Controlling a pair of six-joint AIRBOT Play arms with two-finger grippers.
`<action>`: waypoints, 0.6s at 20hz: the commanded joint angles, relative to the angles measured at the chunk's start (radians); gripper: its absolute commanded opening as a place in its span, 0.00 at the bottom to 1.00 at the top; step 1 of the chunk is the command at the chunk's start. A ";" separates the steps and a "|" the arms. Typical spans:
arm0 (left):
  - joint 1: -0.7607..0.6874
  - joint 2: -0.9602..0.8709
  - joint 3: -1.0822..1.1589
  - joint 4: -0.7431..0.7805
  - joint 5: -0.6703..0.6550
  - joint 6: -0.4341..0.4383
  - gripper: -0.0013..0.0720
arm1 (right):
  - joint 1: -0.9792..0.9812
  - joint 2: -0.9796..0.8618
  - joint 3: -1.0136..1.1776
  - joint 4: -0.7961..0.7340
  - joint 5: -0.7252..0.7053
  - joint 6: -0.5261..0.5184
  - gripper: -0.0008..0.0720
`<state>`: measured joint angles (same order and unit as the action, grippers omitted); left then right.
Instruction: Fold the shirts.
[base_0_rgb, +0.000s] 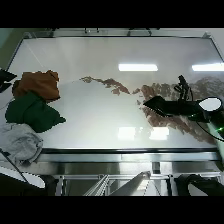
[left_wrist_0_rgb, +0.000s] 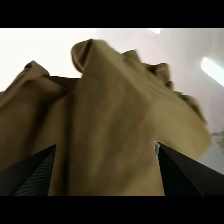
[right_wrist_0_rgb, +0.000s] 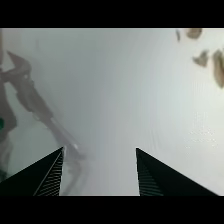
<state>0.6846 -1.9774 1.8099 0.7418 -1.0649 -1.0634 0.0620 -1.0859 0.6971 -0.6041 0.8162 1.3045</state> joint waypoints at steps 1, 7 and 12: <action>-0.024 -0.169 0.150 0.029 -0.085 -0.001 0.99 | 0.000 -0.002 0.000 0.000 -0.008 0.000 0.70; -0.115 -0.222 0.216 0.019 -0.246 -0.074 0.00 | 0.000 -0.002 0.000 0.000 -0.005 0.000 0.70; -0.219 -0.058 0.214 -0.454 -0.351 -0.065 0.01 | 0.000 0.000 0.000 0.000 -0.004 -0.002 0.66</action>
<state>0.5266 -2.1204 2.0209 0.5816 -1.3521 -1.1347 0.0620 -1.0870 0.6971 -0.6041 0.8101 1.3041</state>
